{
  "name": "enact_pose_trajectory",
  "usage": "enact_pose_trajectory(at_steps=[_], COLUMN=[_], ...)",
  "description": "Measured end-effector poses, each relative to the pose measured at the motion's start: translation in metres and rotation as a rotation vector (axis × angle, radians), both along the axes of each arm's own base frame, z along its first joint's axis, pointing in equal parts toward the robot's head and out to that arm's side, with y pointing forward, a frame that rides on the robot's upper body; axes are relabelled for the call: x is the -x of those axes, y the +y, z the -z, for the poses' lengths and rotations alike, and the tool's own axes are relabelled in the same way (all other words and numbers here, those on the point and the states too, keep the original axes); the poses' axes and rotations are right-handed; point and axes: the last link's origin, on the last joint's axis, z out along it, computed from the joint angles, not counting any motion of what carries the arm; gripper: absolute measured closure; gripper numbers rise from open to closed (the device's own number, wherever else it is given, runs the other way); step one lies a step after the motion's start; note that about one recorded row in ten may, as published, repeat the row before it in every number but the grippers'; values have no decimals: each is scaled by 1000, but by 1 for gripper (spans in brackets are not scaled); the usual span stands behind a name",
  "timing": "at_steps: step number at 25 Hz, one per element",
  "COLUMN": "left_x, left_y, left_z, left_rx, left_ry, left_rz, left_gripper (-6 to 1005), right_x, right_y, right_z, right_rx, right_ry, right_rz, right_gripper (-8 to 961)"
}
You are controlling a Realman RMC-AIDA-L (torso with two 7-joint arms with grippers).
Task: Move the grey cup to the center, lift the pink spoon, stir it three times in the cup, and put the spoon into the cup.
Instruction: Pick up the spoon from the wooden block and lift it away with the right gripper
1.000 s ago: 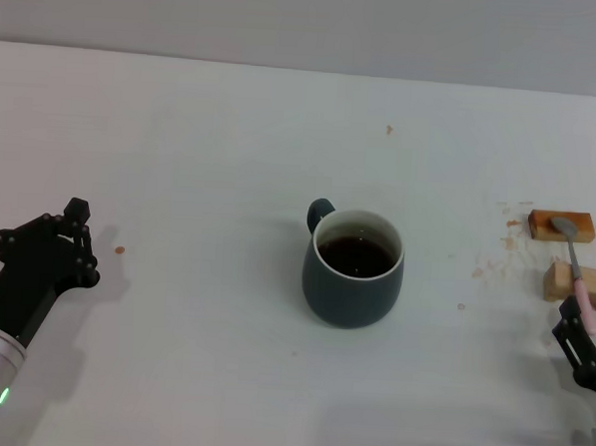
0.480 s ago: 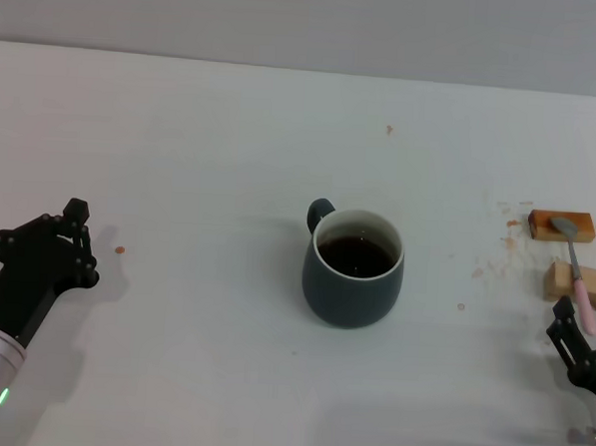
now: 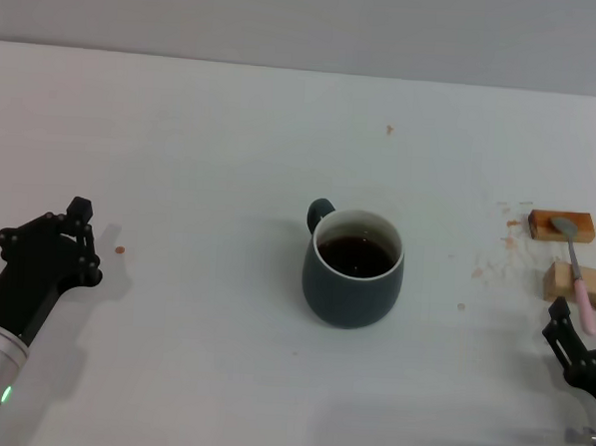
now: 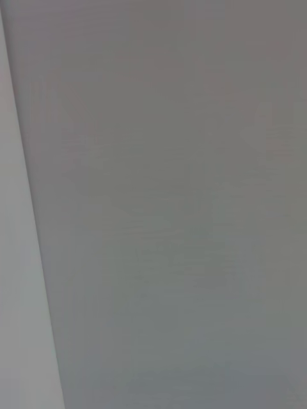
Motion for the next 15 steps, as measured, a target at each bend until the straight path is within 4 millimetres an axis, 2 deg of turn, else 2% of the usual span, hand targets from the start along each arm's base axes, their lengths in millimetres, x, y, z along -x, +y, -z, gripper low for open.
enact_pose_trajectory(at_steps=[12,15], left_x=[-1,-1], left_y=[1,0], left_z=[0,0], left_rx=[2,2], left_ry=[0,0], left_rz=[5,5], left_gripper=[1001,1001], right_x=[0,0], right_y=[0,0], right_z=[0,1], right_rx=[6,11], right_ry=[-2,-3], right_rz=[-4,-6], right_gripper=[162,230])
